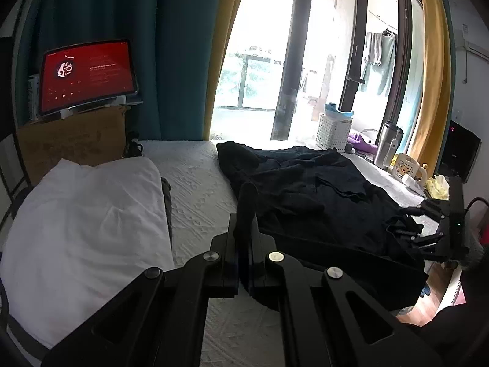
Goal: Fold small clothes
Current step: 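Lift the black T-shirt high off the bed with both grippers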
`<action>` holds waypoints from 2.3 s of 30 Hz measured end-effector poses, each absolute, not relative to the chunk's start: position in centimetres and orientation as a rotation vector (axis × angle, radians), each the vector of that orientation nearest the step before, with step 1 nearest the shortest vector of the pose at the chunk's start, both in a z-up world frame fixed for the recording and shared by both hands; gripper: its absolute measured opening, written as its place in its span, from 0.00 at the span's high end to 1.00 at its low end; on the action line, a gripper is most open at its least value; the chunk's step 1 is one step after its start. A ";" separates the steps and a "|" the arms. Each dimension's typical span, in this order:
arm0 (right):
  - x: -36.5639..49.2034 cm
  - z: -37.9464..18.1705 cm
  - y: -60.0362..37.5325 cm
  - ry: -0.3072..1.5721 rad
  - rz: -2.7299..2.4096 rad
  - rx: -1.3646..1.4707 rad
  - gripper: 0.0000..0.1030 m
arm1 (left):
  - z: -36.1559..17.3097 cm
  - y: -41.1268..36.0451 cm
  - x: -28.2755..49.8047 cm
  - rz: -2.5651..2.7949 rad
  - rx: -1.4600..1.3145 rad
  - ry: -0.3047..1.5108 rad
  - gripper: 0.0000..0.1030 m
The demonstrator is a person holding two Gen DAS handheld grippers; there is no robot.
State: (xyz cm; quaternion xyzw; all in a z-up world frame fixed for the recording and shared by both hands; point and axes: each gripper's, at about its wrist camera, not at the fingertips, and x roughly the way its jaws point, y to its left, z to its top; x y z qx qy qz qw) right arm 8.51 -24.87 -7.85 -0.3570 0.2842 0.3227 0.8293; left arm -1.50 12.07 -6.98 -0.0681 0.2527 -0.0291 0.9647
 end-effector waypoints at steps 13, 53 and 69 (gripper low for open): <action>8.5 -7.2 -25.5 0.631 0.669 -0.633 0.95 | -5.7 13.1 -2.9 -0.020 -0.184 0.432 0.97; 12.7 9.3 -36.1 0.321 0.348 -0.243 0.95 | 6.9 10.2 -3.2 -0.017 -0.082 0.076 0.97; 22.4 8.7 -34.2 0.364 0.311 -0.221 0.95 | 6.5 13.4 5.6 0.048 -0.084 0.160 0.97</action>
